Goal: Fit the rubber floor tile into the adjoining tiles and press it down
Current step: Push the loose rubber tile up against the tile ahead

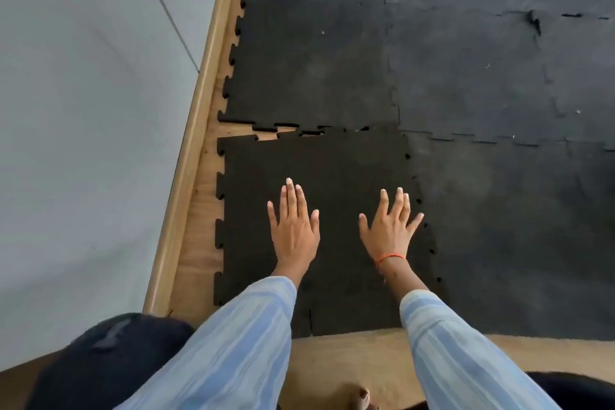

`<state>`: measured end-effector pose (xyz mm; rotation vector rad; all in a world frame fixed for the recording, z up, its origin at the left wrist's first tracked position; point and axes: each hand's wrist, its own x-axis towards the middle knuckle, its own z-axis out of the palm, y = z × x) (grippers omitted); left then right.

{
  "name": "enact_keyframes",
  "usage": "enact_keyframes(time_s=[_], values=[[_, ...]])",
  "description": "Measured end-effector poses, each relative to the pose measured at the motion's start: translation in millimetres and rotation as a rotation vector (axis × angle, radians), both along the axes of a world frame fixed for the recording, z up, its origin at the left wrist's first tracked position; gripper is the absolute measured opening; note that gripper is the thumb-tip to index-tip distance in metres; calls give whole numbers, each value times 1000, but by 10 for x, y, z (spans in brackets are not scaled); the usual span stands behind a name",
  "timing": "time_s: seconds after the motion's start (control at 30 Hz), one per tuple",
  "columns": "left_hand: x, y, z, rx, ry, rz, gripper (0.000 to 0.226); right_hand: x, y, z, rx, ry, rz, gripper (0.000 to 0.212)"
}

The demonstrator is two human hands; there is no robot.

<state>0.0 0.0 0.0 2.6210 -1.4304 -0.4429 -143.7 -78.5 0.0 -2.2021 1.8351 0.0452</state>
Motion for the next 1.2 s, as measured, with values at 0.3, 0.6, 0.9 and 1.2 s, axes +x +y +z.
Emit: enact_keyframes(time_s=[0.3,0.6,0.9,1.2], values=[[367,20,-898,99,26,268,69,-322,-477,-731,94,39,-265,106],[824,33,-1010,145,53,550,94,-235,-831,-697,116,-45,-317,132],[1051,-205,-896,18,209,774,116,-164,-989,-623,155,-90,-425,139],[1327,-298,-775,-166,424,1115,107,-319,-1132,-688,205,-389,-668,110]])
